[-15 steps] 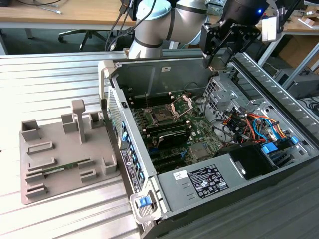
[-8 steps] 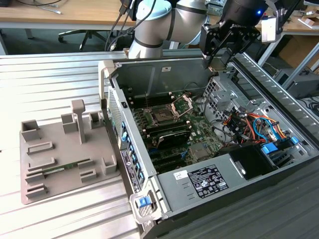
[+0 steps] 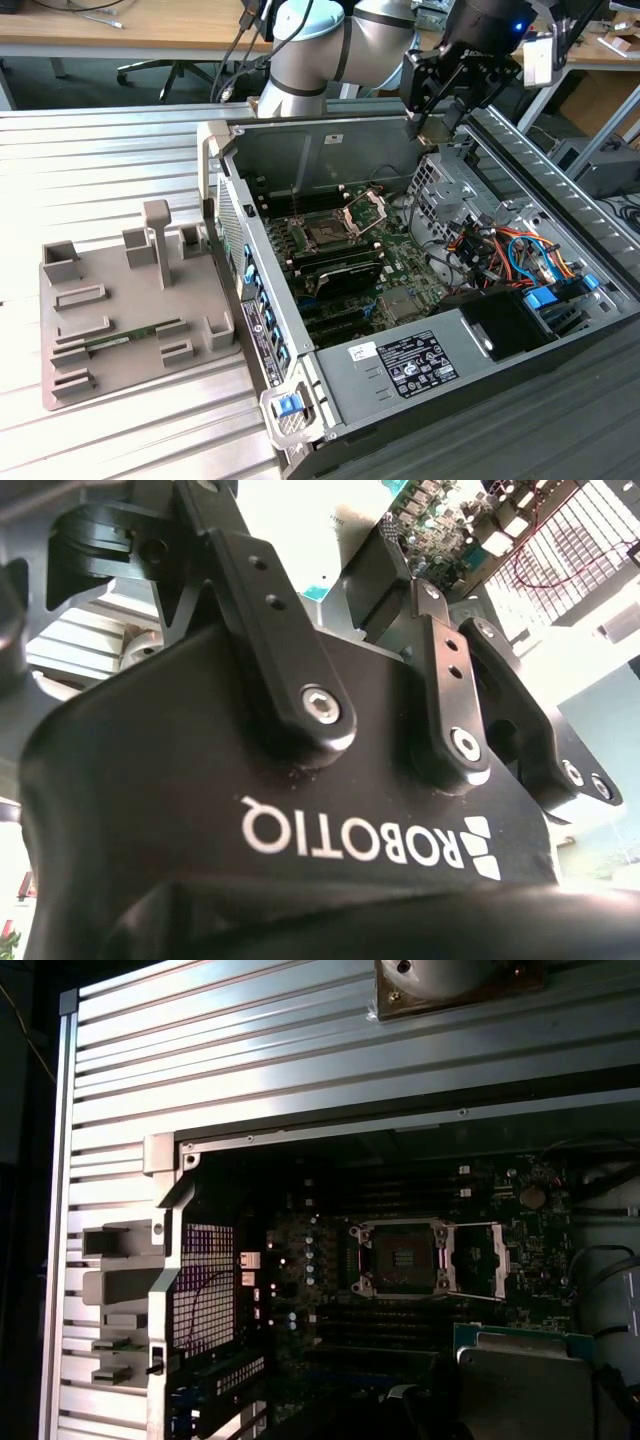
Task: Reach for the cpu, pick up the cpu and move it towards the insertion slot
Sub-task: 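Pick up the cpu and move it towards the insertion slot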
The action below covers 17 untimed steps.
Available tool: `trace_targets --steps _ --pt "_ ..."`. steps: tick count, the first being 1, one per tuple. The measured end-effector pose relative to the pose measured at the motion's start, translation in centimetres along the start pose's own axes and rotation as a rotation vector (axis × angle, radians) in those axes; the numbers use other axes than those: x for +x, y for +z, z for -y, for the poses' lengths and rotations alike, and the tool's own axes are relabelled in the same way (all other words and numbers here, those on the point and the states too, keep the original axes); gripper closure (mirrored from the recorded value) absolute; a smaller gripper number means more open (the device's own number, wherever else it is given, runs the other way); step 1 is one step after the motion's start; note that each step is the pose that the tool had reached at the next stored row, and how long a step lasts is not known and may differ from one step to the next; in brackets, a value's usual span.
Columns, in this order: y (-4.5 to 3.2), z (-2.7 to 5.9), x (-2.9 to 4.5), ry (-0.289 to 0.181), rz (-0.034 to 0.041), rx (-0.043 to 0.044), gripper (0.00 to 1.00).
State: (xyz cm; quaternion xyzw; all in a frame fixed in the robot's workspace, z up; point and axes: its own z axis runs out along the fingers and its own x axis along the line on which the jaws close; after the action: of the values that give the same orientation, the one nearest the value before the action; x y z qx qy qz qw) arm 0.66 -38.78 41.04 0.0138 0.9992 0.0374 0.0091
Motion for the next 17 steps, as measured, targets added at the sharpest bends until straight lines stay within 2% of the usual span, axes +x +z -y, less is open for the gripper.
trace_targets --steps 17 --pt "0.49 0.04 0.01 0.000 0.0000 0.0000 0.45"
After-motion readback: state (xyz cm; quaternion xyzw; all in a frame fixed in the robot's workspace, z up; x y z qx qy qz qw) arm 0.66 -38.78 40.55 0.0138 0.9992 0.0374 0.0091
